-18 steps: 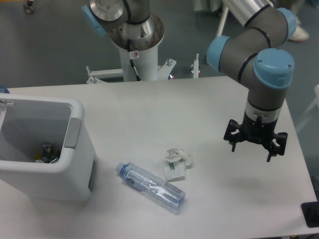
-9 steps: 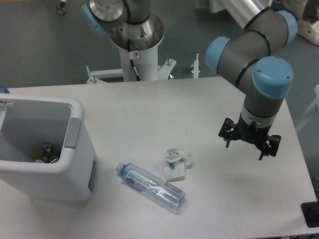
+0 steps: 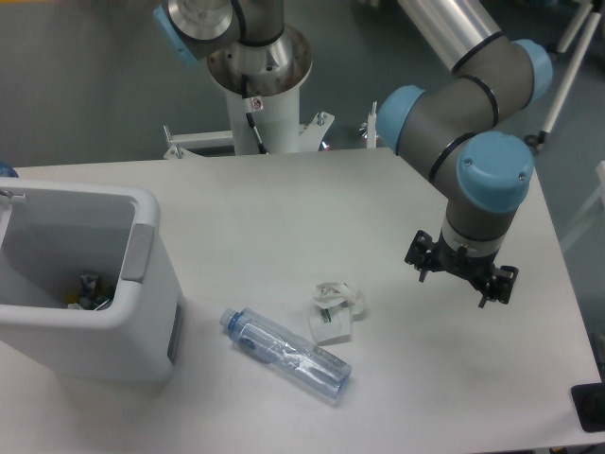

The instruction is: Open the trash can

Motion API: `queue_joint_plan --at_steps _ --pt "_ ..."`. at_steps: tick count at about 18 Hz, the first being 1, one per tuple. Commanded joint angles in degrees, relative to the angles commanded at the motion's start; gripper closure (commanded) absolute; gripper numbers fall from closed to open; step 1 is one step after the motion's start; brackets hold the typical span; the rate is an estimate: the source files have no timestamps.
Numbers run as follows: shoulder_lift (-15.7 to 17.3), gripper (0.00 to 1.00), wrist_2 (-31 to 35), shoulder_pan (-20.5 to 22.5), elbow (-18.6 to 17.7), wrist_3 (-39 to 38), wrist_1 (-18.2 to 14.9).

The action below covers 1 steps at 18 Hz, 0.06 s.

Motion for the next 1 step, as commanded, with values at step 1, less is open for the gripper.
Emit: queue_joint_plan --at_steps 1 --pt "0.0 0.0 0.0 0.0 -0.09 -0.09 0.0"
